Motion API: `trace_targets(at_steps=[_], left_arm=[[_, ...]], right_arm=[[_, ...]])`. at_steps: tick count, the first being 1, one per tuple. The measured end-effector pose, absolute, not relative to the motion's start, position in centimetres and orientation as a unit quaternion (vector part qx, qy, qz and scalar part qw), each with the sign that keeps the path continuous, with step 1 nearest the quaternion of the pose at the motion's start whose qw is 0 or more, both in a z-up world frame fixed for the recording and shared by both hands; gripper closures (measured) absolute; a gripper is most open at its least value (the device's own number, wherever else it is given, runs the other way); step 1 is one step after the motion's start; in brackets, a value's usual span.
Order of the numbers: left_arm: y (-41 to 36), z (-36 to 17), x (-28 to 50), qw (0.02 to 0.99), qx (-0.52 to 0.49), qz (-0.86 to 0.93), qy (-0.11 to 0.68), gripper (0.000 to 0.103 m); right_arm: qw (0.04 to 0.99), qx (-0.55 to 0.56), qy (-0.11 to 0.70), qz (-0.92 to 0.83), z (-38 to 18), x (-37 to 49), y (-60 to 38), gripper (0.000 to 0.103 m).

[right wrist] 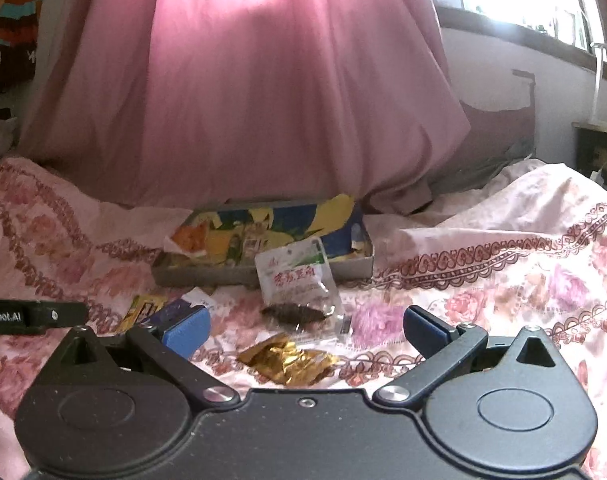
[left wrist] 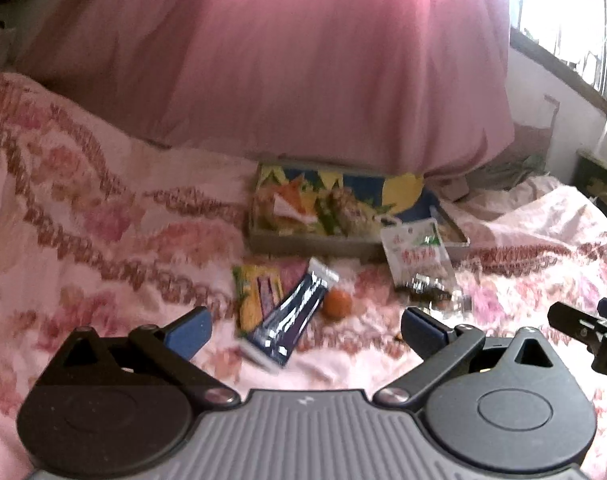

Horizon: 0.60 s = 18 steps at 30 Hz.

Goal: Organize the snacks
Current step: 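Lift both open tools away from the tray back over the snacks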

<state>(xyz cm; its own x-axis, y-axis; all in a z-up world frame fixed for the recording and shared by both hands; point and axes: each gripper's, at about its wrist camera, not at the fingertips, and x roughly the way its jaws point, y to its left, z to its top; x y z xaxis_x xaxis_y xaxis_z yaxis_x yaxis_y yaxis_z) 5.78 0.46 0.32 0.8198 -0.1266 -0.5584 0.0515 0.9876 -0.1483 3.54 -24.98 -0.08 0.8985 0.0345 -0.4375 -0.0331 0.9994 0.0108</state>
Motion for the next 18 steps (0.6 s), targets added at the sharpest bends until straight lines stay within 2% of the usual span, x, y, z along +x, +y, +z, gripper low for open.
trace_targets(at_steps=[18], left_arm=[[-0.9,-0.7,4.5,0.943,-0.006,-0.028,0.331,0.000]], right_arm=[[0.955,-0.042,0.292,0.033,-1.9,4.6,-23.1,0.001]])
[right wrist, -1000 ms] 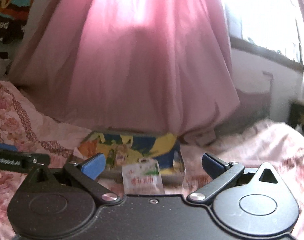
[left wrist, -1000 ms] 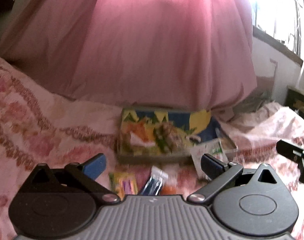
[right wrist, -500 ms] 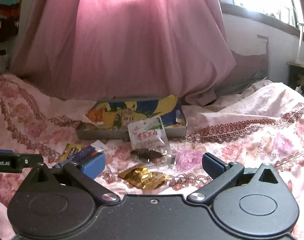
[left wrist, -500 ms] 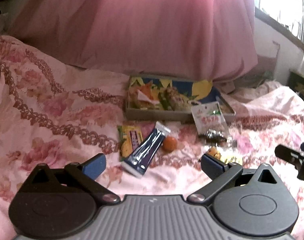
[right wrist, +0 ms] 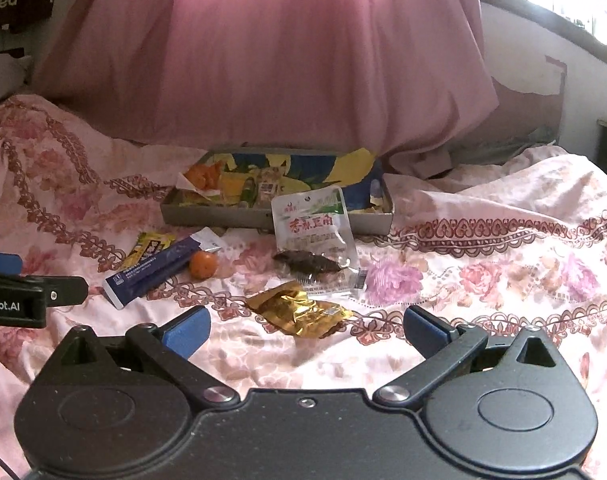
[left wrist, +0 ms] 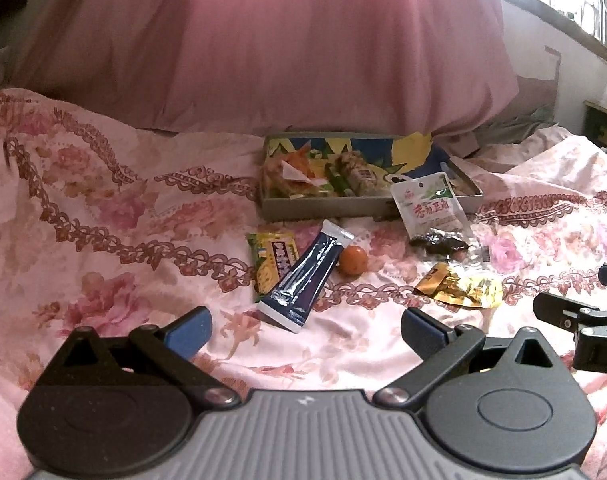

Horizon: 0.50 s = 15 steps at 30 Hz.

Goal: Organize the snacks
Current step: 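Lift both open tools away from the tray back over the snacks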

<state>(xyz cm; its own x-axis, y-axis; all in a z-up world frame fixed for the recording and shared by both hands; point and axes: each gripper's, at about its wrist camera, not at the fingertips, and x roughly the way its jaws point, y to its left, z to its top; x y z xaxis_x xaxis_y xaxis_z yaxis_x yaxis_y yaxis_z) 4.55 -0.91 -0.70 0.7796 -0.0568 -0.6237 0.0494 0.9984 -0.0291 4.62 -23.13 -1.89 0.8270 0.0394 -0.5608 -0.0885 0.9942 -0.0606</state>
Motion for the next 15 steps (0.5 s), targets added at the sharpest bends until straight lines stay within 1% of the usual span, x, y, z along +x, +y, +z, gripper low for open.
trace_targets(at_steps=[15], left_arm=[[-0.69,-0.56,4.77,0.944,-0.010,-0.026,0.329,0.000]], right_arm=[[0.953,-0.045,0.298,0.035,-1.97,4.95,-23.07,0.001]])
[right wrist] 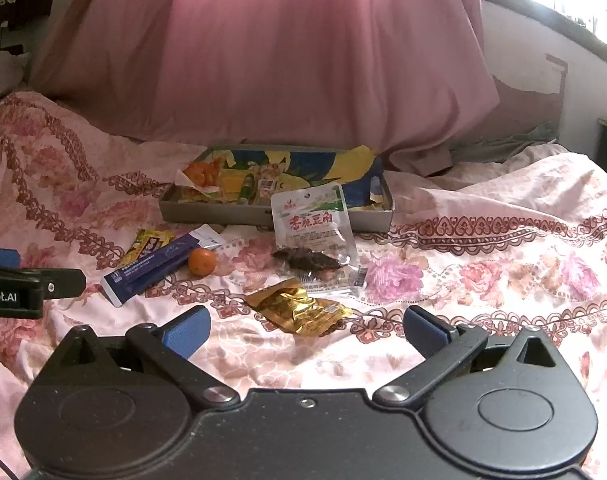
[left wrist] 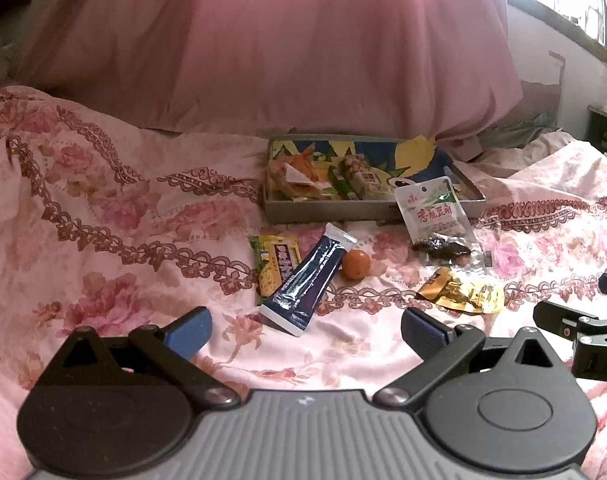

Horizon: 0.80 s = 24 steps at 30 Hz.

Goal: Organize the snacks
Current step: 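Lift both open tools away from the tray back over the snacks, then reach the left tool to the yellow-green cracker packet while the right tool reaches the blue stick packet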

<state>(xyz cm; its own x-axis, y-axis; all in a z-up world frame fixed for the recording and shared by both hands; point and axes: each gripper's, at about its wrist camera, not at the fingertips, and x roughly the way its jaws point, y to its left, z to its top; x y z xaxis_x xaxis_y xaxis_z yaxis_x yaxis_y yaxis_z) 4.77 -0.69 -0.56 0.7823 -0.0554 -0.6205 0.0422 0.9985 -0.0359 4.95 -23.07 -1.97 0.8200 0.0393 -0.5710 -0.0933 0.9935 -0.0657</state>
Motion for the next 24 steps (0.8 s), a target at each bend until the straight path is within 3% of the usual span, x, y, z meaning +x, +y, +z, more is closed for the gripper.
trace_targets(at_steps=[14,24], left_arm=[[-0.1,-1.2,6.0,0.932,-0.027,-0.016,0.361,0.000],[1.1,-1.9,8.3,0.916,-0.071,-0.001,0.394,0.000]], right_arm=[[0.947,-0.043,0.313,0.061,-2.2,5.8,-22.6,0.001],[0.935,0.016,0.344,0.083,-3.0,8.2,-23.5,0.001]])
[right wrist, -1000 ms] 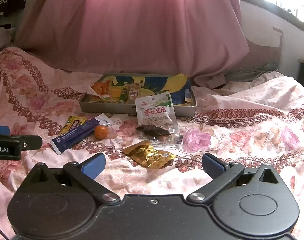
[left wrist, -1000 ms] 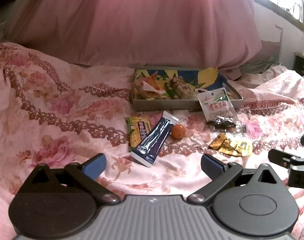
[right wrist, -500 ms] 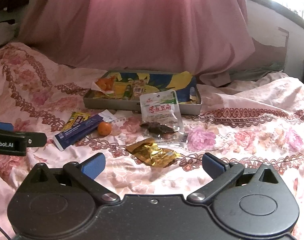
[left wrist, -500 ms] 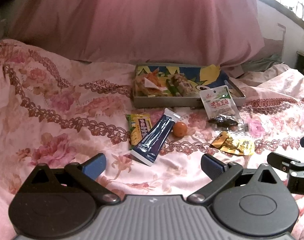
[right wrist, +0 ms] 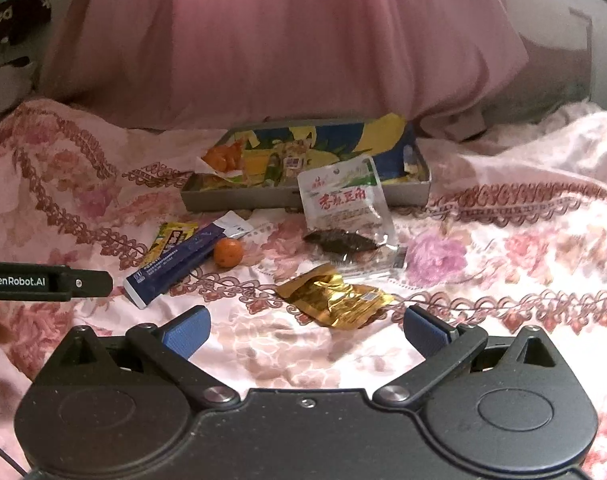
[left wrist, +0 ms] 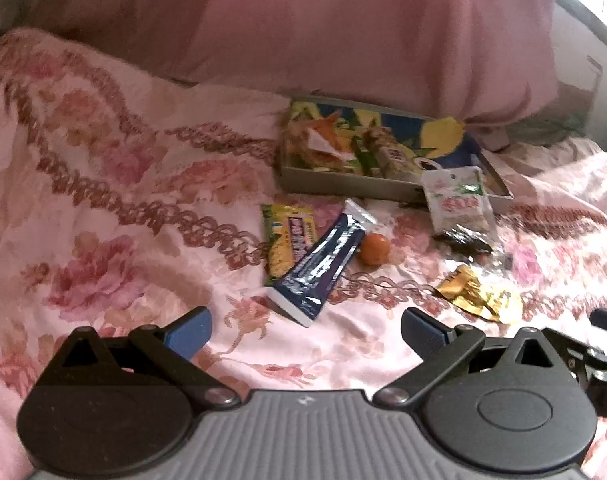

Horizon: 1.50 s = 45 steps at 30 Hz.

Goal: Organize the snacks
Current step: 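Reach the left tool to the yellow-green cracker packet while the right tool reaches the blue stick packet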

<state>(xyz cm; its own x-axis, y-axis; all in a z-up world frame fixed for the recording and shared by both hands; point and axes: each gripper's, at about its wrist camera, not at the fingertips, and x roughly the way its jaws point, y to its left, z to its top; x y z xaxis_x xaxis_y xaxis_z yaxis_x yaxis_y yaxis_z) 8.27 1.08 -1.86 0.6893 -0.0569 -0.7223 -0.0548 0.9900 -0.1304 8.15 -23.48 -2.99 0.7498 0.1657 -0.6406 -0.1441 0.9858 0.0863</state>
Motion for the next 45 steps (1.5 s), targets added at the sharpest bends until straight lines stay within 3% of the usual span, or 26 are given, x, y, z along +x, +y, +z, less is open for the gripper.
trace_targets(at_steps=[8,20,30,35,45], left_arm=[[2.7,-2.2,11.0,0.899,-0.097,0.004,0.427,0.000],[2.4,-3.0,17.9,0.891,0.050,-0.057,0.449,0.000],[7.8,-6.2,22.5,0.862,-0.080,-0.046,0.498,0.000],[9.6,-6.7,23.6,0.847,-0.144,-0.079,0.505,0.001],[9.8,-6.8,24.3,0.849,-0.168,-0.118,0.487,0.003]], right_arm=[[0.928,0.018,0.357,0.104,-4.3,10.6,-23.2,0.001],[0.921,-0.054,0.352,0.154,-5.7,14.9,-19.4,0.001],[0.901,-0.037,0.375,0.214,-7.0,17.2,-13.7,0.002],[0.893,-0.001,0.397,0.212,-8.2,18.6,-10.9,0.008],[0.883,0.066,0.434,0.167,-10.1,21.8,-9.0,0.022]])
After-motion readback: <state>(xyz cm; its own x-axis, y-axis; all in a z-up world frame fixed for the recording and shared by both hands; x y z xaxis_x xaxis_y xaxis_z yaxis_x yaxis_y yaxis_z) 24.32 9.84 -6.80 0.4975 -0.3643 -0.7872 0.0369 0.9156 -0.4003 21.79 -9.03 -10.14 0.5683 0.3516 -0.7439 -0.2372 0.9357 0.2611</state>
